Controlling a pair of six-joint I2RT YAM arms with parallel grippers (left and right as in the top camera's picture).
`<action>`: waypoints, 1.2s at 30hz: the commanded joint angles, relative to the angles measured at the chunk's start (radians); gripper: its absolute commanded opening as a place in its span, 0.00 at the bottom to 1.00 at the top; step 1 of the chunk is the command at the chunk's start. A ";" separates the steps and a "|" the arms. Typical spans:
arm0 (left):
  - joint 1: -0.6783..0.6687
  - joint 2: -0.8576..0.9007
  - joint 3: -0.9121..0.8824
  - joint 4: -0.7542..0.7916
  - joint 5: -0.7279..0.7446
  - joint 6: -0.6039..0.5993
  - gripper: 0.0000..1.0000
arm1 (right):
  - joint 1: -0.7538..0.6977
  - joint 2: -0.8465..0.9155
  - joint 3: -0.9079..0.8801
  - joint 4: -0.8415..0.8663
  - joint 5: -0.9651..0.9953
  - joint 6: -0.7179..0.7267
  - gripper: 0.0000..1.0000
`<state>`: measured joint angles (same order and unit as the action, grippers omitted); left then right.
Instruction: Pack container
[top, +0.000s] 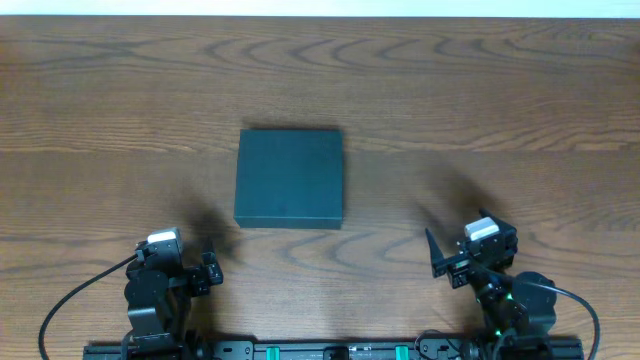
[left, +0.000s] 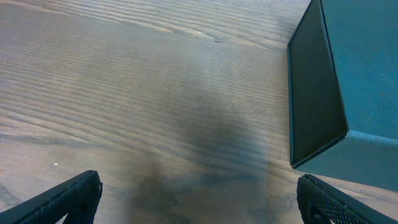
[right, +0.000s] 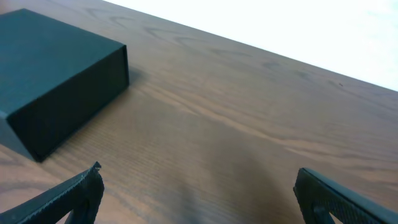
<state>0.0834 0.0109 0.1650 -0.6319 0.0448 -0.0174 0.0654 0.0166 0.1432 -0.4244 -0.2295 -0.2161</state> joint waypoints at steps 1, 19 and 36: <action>-0.003 -0.007 -0.010 -0.003 -0.012 0.021 0.99 | -0.008 -0.011 -0.026 0.025 -0.008 -0.025 0.99; -0.002 -0.007 -0.010 -0.003 -0.012 0.021 0.99 | -0.008 -0.011 -0.026 0.028 -0.004 -0.227 0.99; -0.002 -0.007 -0.010 -0.003 -0.012 0.021 0.99 | -0.008 -0.011 -0.026 0.028 -0.004 -0.227 0.99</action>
